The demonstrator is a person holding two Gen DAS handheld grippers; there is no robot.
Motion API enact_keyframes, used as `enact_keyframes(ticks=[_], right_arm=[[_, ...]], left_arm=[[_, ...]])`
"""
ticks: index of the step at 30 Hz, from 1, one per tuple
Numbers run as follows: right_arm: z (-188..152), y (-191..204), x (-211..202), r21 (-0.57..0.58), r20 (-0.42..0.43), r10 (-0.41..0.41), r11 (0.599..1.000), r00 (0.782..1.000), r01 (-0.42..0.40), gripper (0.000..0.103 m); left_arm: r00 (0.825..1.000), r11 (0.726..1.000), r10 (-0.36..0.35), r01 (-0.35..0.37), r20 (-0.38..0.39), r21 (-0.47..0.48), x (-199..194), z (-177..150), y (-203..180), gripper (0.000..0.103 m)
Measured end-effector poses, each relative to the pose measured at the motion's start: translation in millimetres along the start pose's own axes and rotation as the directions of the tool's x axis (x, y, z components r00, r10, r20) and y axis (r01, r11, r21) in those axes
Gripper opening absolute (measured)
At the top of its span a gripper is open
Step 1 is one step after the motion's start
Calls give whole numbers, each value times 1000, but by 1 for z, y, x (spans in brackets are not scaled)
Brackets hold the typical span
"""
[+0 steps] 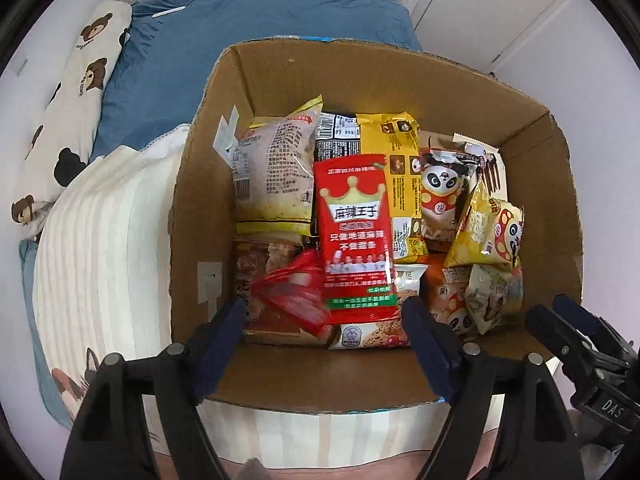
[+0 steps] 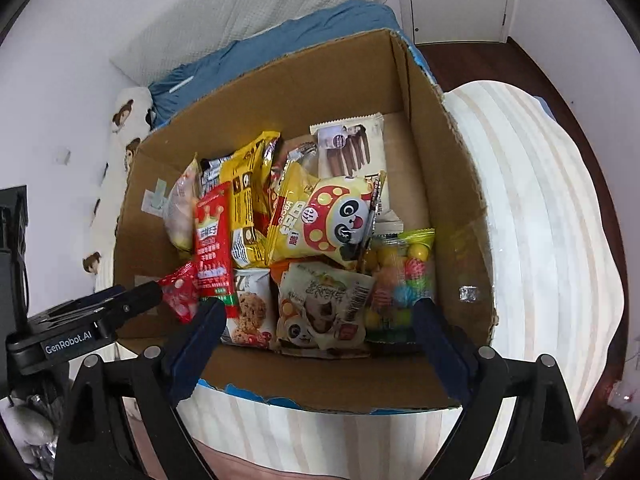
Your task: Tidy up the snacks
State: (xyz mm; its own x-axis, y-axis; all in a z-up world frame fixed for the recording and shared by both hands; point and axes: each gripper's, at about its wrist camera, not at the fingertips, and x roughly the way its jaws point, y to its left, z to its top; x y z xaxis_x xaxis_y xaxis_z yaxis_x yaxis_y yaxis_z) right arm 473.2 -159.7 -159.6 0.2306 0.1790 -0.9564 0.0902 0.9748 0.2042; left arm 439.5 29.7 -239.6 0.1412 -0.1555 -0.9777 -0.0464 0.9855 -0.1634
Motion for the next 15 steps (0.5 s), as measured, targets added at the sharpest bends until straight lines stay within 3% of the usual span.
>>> enact_keyframes(ticks=[2,15], right_arm=[[1,2,1,-9,-4,-13,1000,1000,13,96],[-5,5,-7,-47,12,-111,993,994,112,98]], left_arm=[[1000,1000,-5,5,-6,-2,1,-1,0,87],[998,999,39,-40,44,36,-15,-13,-9,87]])
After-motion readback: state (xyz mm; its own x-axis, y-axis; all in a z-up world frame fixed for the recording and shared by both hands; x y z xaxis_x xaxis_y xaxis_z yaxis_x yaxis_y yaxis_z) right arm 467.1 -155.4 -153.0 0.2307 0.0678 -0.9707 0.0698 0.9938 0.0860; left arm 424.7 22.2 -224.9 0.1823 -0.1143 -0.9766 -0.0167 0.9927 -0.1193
